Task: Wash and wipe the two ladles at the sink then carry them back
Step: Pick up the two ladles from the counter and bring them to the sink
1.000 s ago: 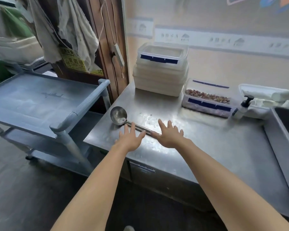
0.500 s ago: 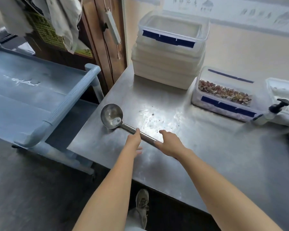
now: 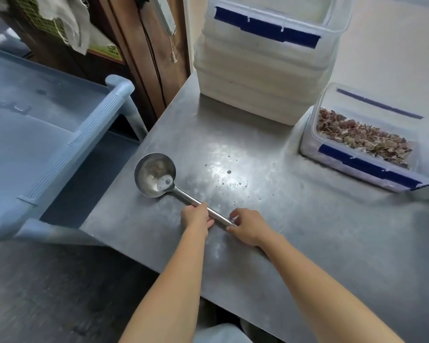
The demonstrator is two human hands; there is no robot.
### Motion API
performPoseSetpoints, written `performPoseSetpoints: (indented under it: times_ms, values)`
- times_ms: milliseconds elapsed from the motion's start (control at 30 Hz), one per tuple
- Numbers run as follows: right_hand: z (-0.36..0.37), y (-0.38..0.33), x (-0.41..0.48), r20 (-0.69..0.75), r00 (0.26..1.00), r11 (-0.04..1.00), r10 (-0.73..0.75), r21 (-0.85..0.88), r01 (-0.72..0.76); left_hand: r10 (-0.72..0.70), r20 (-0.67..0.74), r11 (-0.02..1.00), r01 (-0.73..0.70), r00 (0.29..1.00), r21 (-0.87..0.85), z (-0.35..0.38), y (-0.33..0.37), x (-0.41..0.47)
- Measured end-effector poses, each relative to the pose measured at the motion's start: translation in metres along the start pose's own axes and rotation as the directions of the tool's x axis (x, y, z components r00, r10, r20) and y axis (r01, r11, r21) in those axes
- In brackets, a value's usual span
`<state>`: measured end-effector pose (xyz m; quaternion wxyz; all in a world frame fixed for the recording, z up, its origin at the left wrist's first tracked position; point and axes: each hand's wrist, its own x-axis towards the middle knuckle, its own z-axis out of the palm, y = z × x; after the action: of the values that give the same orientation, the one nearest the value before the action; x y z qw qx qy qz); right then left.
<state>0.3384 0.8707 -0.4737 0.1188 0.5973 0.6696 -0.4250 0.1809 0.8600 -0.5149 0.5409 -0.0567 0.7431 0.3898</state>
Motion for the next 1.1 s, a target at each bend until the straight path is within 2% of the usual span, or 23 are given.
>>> performPoseSetpoints:
  times_ms: [133, 333, 400, 567, 800, 933, 1100]
  values:
    - [-0.009, 0.004, 0.007, 0.101, 0.993, 0.991, -0.069, -0.109, 0.08, 0.023, -0.014, 0.999, -0.023, 1.0, 0.03, 0.003, 0.003, 0.0]
    - [-0.026, -0.005, 0.005, 0.277, 0.949, 0.978, -0.151, -0.098, 0.185, 0.038, -0.006, 0.999, -0.037, 0.999, 0.032, -0.005, 0.014, -0.016]
    - [-0.032, -0.009, 0.001, 0.313, 0.935, 0.982, -0.164, -0.038, 0.185, 0.056, -0.012, 0.998, -0.055, 0.998, 0.016, -0.007, 0.016, -0.024]
    - [-0.052, -0.019, -0.012, 0.429, 0.879, 0.964, -0.206, 0.243, 0.107, 0.071, 0.026, 0.997, -0.07, 0.997, -0.024, -0.016, 0.024, -0.041]
    - [-0.071, -0.048, -0.038, 0.555, 0.746, 0.9, -0.368, 0.416, 0.135, 0.101, 0.079, 0.985, -0.089, 0.992, -0.147, -0.043, 0.029, -0.071]
    - [-0.065, -0.073, -0.055, 0.629, 0.66, 0.895, -0.41, 0.418, 0.156, 0.101, 0.055, 0.969, -0.085, 0.993, -0.232, -0.079, 0.024, -0.091]
    - [-0.04, -0.122, -0.078, 0.719, 0.564, 0.913, -0.405, 0.348, 0.212, 0.146, -0.068, 0.925, -0.161, 0.987, -0.344, -0.141, 0.011, -0.123]
